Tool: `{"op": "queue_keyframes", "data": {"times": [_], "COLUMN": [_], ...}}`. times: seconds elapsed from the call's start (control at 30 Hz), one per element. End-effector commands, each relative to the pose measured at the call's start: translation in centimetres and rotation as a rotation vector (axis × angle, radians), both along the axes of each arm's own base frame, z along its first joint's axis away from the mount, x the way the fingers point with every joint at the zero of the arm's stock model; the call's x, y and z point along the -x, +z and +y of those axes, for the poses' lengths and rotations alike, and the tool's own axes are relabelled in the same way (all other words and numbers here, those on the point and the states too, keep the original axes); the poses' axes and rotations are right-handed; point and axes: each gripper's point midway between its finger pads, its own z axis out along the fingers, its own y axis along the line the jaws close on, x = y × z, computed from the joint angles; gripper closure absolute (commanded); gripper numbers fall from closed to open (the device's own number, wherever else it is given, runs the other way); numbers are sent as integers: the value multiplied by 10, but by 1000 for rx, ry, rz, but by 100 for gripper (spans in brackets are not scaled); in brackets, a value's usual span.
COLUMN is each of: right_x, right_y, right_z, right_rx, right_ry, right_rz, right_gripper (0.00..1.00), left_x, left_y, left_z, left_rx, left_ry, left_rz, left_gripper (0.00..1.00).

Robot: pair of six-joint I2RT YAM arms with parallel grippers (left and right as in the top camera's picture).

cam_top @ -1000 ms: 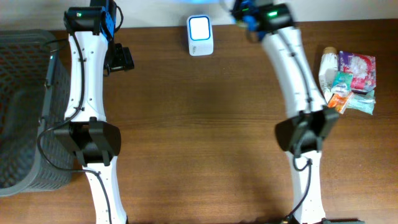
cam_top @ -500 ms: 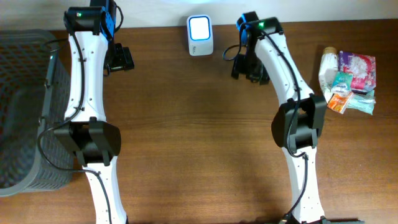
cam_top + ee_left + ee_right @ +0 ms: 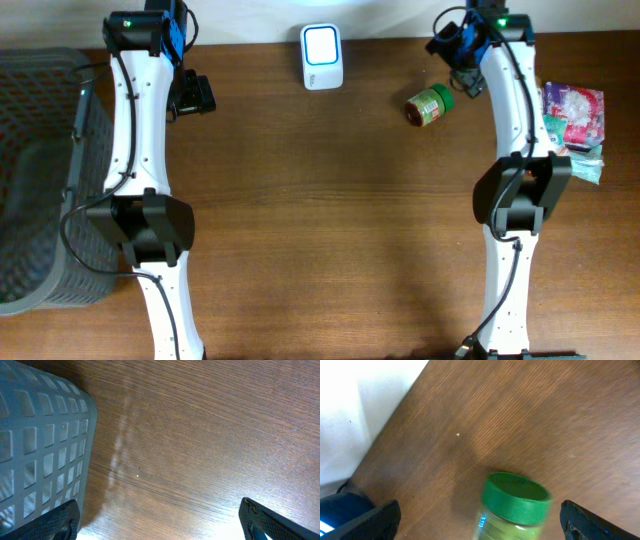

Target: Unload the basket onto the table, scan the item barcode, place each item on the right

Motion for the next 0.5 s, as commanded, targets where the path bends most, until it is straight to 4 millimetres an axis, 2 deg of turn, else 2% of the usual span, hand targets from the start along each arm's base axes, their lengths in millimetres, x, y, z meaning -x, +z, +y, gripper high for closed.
{"op": "queue_keyframes", "data": {"times": [0.0,0.1,0.17,0.27,0.37,0.43,0.47], "right_x": [-1,1,9,24,34,31,27], "right_y": [-26,-42,-54,-81,-101,-97,-91], "right_z": [4,-15,-16,-7,-3,-2,-2], "right_rx": [21,61,59,25,3,12,29], "right_ry": [-17,-54,-54,-33,-25,18,67], "right_rz": [36,64,103,181,225,209,190], "right_gripper": [3,3,3,4,20,38,44], "left_x": [1,1,1,1,1,1,1], "left_y": [-1,-1,-1,-1,-1,-1,-1], "left_z": [1,1,1,1,1,1,1], "left_rx": [-5,-5,-5,-5,-5,-5,-5], "left_ry": [-7,-6,-6,-7,-7,-7,-7], "left_rz": [6,6,6,6,6,6,6], "left_gripper": [1,1,1,1,1,1,1]}}
